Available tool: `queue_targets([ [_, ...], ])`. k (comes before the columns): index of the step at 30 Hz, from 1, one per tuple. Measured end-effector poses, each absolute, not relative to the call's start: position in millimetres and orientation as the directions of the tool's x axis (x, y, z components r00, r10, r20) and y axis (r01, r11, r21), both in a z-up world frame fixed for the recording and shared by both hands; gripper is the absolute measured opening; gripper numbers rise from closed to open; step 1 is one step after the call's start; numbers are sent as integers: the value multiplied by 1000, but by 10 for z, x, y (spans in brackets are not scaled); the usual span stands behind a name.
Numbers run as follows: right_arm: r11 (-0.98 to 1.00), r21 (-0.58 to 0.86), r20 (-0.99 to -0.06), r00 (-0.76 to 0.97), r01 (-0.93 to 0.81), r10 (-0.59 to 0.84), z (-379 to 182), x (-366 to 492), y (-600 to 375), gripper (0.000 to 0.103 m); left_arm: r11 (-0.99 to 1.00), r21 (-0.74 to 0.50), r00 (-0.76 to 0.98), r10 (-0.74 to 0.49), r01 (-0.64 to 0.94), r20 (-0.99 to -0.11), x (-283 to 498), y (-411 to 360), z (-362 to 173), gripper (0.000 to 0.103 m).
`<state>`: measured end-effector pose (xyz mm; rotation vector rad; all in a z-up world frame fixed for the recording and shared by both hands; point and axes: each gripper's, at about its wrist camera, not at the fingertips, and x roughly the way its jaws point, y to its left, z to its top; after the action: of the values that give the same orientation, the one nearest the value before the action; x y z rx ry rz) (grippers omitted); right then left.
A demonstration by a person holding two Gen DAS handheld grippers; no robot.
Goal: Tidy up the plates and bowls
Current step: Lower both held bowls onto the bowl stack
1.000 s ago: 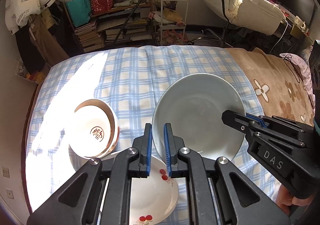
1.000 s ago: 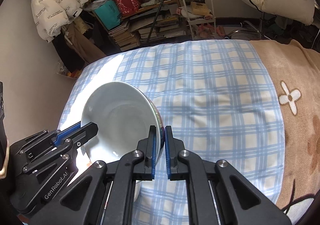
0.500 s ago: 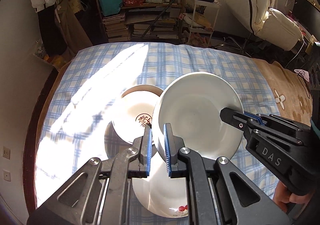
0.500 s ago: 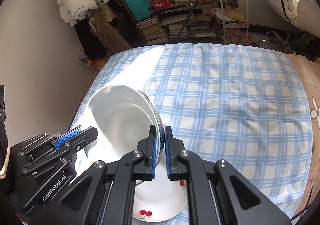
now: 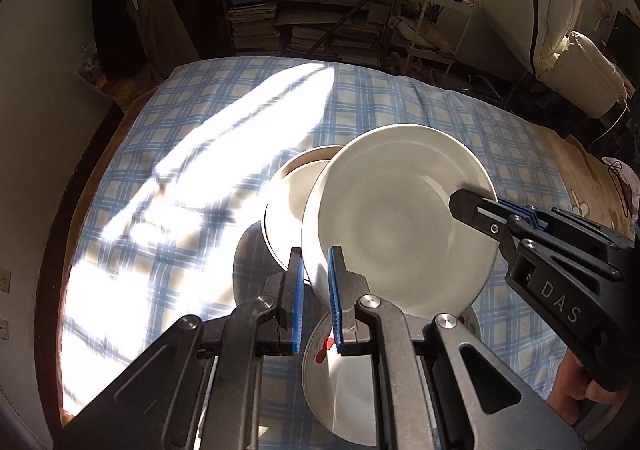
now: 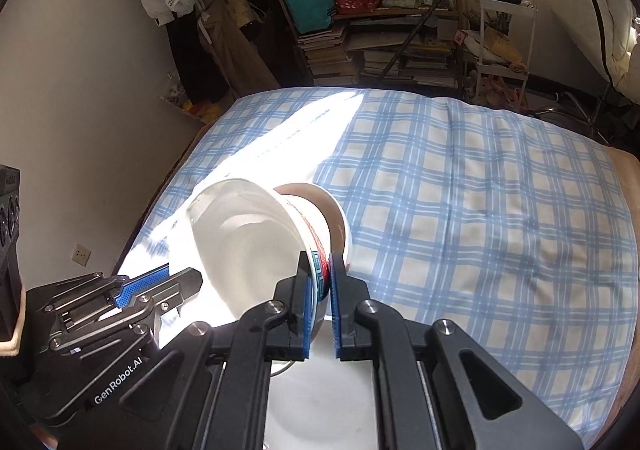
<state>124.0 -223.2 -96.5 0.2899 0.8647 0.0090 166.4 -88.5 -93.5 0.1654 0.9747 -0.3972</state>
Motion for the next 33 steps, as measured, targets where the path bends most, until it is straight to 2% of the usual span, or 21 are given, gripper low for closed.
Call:
queue_targets([
  [11,968,240,-745,654,81,130,-1153,1633,-2171,10,927,-52,468,-235,371,-852,1964,-827,-1149,11],
  [23,949,308,-719,672,74,181,-1458,1808,-2237,11,938,-37,433,-194,345,-880,2193,-875,-1415,12],
  [28,946,313,-735,652,81,187,-1544,1845,-2256,11,937,-94,389,-229,337,-892,2265,-832,-1507,12],
  [33,951,301,-740,647,73,185,-1566,1863,-2231,11,940,-55,408,-198,337,-891,2263,-862,-1559,12],
])
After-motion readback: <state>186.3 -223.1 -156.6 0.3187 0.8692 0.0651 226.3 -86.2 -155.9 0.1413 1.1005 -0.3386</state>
